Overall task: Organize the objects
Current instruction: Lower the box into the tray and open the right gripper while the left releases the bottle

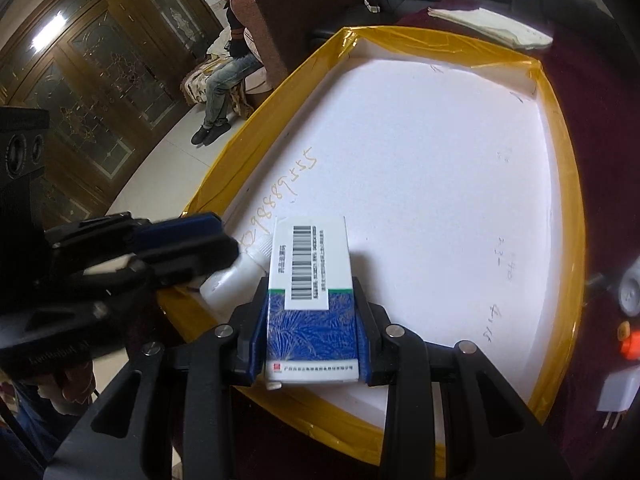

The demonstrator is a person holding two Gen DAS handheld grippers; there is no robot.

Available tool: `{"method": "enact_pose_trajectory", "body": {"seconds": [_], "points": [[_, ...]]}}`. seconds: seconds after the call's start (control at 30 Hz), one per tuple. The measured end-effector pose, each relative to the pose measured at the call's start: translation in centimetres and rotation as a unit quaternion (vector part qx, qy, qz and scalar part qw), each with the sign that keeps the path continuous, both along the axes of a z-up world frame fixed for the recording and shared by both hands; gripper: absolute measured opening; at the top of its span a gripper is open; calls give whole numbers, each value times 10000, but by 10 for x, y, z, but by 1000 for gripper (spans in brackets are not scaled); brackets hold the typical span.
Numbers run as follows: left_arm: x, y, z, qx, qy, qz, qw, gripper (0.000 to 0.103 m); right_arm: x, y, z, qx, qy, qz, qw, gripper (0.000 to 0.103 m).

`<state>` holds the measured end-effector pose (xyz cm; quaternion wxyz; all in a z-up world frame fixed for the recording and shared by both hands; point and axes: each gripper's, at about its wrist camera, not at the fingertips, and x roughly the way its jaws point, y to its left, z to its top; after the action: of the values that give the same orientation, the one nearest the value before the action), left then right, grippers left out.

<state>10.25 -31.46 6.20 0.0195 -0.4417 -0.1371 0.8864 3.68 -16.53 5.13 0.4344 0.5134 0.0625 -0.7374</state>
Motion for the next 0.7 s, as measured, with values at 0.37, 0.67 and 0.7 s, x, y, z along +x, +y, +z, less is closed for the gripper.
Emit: {"method": "enact_pose_trajectory", "body": {"seconds": [0.37, 0.67, 0.7], "points": [[13, -7, 17, -75, 190, 161, 9997, 22, 12, -16, 5, -249, -215, 215, 9992, 33], [16, -11, 18, -110, 183, 239, 9995, 22, 10, -15, 5, -305, -334, 246, 9987, 35], [16, -10, 18, -107, 181, 236, 9995, 22, 9, -14, 6, -249, -261, 208, 9991, 35]]}}
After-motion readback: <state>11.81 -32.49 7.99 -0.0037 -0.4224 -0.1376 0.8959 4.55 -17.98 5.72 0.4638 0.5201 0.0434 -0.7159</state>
